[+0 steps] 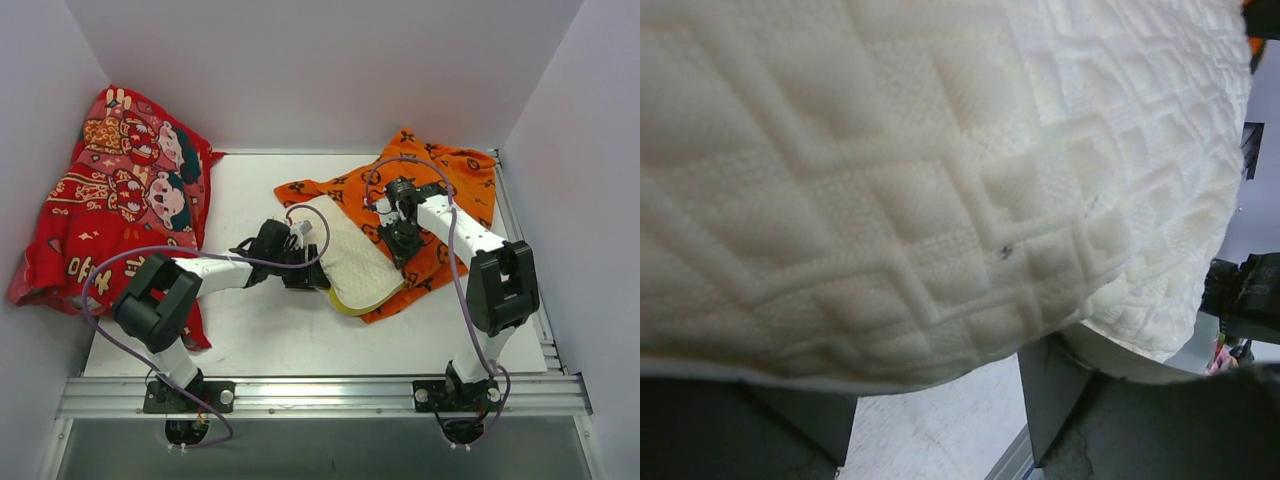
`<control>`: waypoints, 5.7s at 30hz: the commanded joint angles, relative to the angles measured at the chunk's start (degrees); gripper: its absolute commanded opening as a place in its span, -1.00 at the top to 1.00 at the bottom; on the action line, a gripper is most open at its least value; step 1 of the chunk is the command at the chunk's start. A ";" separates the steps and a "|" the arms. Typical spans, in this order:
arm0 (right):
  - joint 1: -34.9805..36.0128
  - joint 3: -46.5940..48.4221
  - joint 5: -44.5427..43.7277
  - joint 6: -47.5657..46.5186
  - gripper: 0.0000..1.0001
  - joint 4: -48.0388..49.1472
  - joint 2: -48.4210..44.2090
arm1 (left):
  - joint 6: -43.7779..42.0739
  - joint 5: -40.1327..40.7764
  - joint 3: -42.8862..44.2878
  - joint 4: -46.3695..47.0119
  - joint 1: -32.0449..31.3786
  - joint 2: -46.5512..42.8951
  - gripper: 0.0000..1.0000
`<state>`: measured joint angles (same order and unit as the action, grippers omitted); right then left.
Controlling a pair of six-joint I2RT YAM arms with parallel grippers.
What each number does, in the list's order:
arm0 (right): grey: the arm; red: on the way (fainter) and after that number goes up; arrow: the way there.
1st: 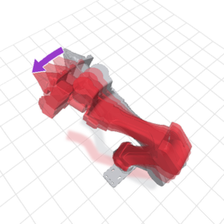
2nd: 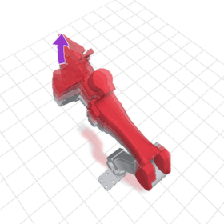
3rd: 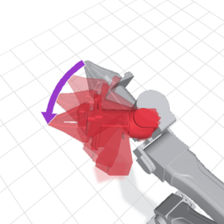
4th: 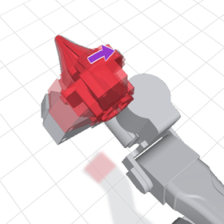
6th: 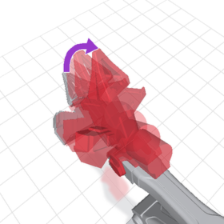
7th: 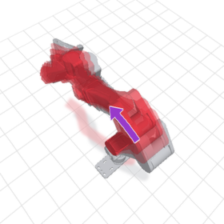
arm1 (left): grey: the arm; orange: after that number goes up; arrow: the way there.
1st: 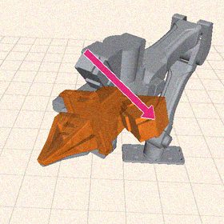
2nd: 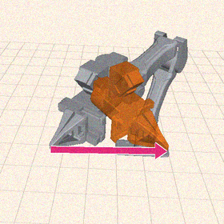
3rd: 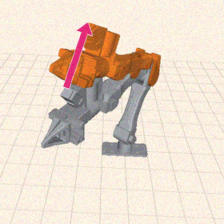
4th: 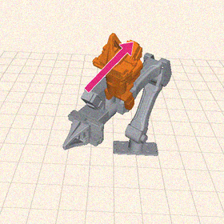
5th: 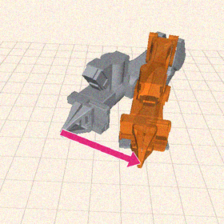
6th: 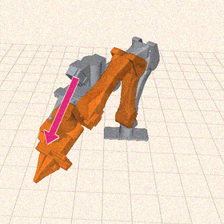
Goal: Put the pillow into the pillowcase
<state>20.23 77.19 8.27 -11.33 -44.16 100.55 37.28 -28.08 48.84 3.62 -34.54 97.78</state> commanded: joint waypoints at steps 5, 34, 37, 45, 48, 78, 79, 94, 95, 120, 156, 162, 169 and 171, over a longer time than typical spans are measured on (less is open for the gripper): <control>5.33 2.35 24.94 1.48 1.00 -6.89 -4.30 | 5.42 -3.64 -2.34 16.56 2.99 -1.27 0.27; -3.78 30.80 46.51 0.05 -0.08 -18.53 9.55 | -20.05 -5.24 8.90 -16.56 15.03 -10.69 -0.77; -5.11 38.81 29.30 8.42 -0.09 -8.07 13.25 | -17.77 -2.87 12.40 -14.00 14.68 -4.80 -0.84; -1.69 52.89 12.65 11.33 -0.24 -0.76 27.84 | -16.36 0.74 19.89 -12.93 13.72 5.67 -0.85; -0.98 52.01 10.98 14.14 -0.38 3.81 30.48 | -17.76 1.44 21.65 -13.64 13.28 7.60 -0.85; 2.44 46.76 42.78 24.23 1.00 18.39 37.02 | -15.32 -19.09 21.40 11.24 13.10 18.95 0.43; 2.88 44.91 43.66 27.21 1.00 24.15 34.73 | -14.61 -20.51 21.04 14.02 12.58 17.98 0.58; 5.61 37.77 45.40 58.18 1.00 43.28 28.90 | -16.62 -26.42 12.16 26.35 8.88 9.89 0.78; 5.79 38.82 45.78 57.40 1.00 42.50 29.95 | -16.36 -25.63 11.81 26.35 9.14 9.89 0.61; -24.34 -9.67 25.03 15.63 -0.26 -1.02 -11.60 | -78.10 9.17 21.20 -11.80 -18.00 -3.04 -0.93; -25.68 -29.81 44.08 38.26 1.00 36.45 -5.52 | -56.33 -3.95 49.78 -15.67 -11.41 14.63 1.00; -24.80 -32.62 62.28 31.02 1.00 24.22 -29.69 | -65.47 19.96 49.69 -1.80 -12.39 23.48 1.00; -24.80 -36.49 73.11 30.06 1.00 17.88 -36.31 | -69.45 19.58 39.08 2.72 -10.02 23.53 1.00; -23.75 -37.55 70.75 28.13 1.00 16.31 -35.17 | -68.57 11.69 33.46 0.79 -9.75 18.80 1.00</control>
<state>-5.37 40.29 65.30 19.11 -19.97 65.91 -28.71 -14.41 89.78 7.40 -46.22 119.17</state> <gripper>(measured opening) 0.059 0.041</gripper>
